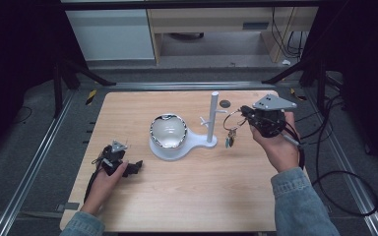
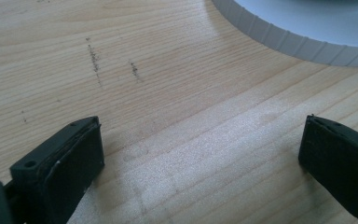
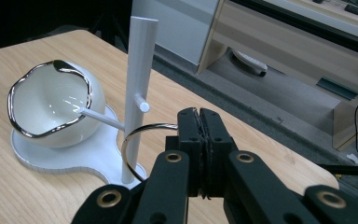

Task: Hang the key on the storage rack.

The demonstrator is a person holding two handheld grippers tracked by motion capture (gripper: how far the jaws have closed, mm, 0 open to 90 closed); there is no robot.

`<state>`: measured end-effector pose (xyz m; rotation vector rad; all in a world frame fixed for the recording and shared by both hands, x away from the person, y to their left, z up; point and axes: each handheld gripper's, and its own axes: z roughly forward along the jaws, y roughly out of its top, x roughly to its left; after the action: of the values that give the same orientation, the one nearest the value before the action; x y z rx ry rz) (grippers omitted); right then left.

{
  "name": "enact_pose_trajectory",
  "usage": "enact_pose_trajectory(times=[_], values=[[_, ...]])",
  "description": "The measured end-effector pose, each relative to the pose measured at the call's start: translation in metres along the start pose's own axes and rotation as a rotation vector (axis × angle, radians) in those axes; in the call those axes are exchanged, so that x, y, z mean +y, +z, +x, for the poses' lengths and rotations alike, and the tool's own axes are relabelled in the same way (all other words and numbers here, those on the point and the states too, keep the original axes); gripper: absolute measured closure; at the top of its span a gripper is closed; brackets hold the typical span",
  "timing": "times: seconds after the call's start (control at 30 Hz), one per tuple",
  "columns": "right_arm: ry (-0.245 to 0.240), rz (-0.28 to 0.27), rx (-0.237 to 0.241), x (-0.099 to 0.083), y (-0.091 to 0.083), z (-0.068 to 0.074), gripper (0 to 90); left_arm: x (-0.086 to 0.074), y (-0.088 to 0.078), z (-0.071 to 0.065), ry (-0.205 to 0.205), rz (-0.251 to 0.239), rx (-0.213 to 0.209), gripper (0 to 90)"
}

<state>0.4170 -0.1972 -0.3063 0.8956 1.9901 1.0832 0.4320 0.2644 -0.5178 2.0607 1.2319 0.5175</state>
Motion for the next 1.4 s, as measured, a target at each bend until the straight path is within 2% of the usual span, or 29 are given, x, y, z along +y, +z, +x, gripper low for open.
enact_pose_trajectory(times=[0.93, 1.1, 1.4], values=[[-0.024, -0.011, 0.017, 0.014, 0.006, 0.008, 88.9, 0.000, 0.000, 0.000, 0.000, 0.000, 0.000, 0.0], [-0.031, -0.012, 0.019, 0.021, 0.009, 0.009, 88.9, 0.000, 0.000, 0.000, 0.000, 0.000, 0.000, 0.0], [-0.029, -0.003, 0.028, 0.020, 0.018, 0.010, 88.9, 0.000, 0.000, 0.000, 0.000, 0.000, 0.000, 0.0]])
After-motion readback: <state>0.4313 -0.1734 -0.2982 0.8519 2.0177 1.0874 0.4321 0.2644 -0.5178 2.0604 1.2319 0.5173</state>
